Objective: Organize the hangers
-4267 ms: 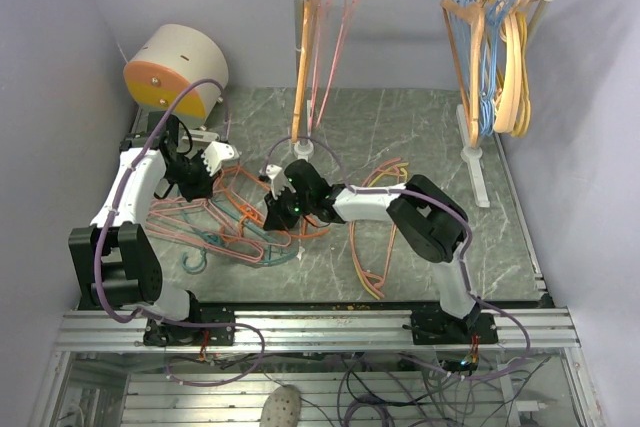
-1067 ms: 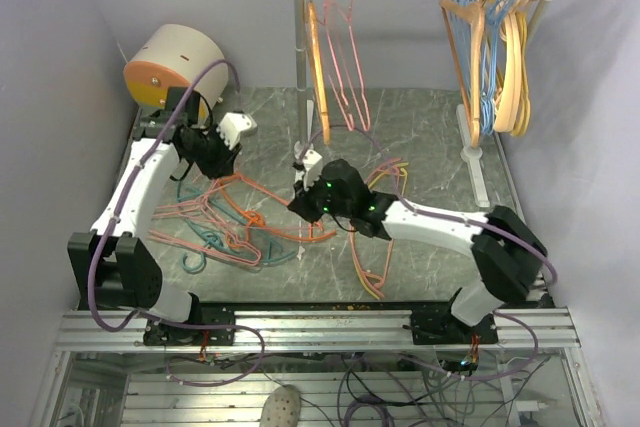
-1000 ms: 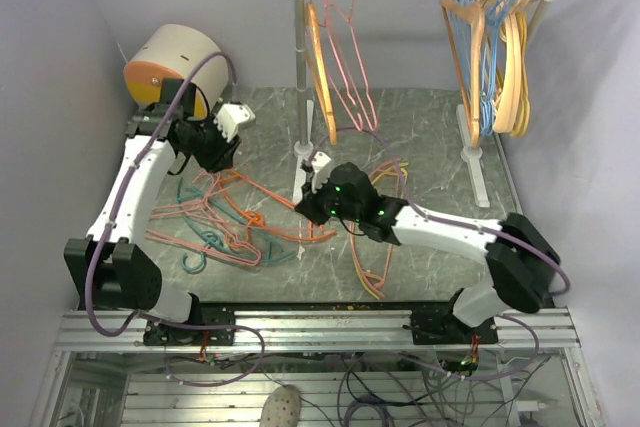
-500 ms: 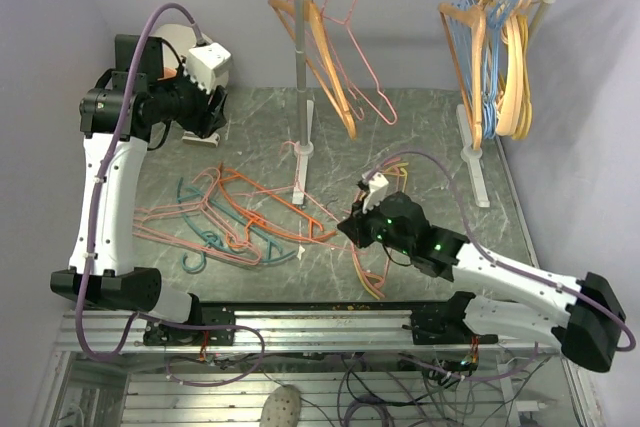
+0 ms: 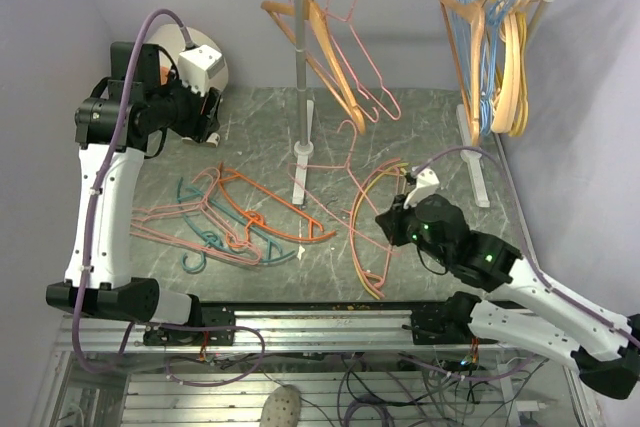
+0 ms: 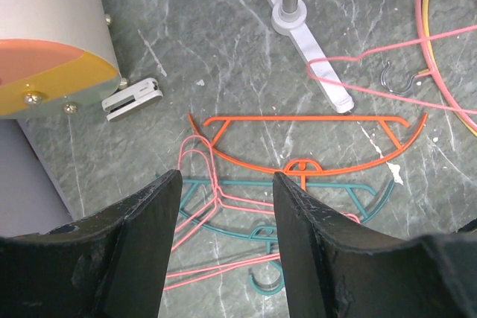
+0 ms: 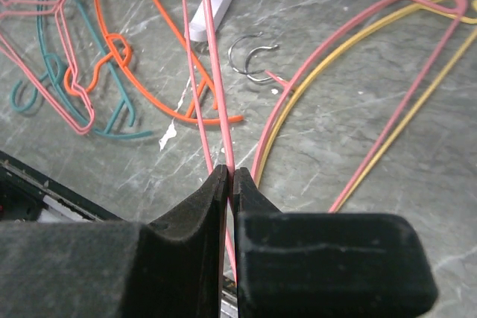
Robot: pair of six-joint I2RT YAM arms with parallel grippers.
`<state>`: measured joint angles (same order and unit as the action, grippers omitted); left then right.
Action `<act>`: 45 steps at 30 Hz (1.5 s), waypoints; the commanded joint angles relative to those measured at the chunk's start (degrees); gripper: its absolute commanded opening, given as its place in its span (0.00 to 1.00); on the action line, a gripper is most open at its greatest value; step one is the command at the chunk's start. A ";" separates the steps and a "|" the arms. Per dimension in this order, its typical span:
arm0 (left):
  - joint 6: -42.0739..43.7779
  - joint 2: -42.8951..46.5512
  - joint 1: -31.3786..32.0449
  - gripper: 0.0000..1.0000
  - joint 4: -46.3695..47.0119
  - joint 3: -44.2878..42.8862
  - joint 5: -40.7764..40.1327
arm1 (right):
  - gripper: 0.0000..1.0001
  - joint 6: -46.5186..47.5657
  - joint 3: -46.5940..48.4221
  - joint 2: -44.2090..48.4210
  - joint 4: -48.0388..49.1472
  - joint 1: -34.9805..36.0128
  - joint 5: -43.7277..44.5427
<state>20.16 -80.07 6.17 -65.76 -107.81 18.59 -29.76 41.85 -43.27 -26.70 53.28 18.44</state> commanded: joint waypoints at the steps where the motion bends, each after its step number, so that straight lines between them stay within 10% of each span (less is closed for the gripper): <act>1: -1.04 2.23 0.33 0.63 1.37 -0.26 -0.65 | 0.00 -5.14 4.66 4.03 -12.11 0.29 6.89; 27: 0.61 4.79 0.59 0.64 2.46 3.33 -2.56 | 0.00 -14.86 16.91 -9.77 -20.80 -0.75 30.28; 45: 0.51 5.67 0.73 0.64 4.06 8.15 -5.87 | 0.00 29.51 42.68 -25.90 7.30 -5.03 39.26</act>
<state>20.95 -75.26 6.48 -63.70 -101.54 15.51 -11.16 79.29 -67.72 -26.48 48.47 53.78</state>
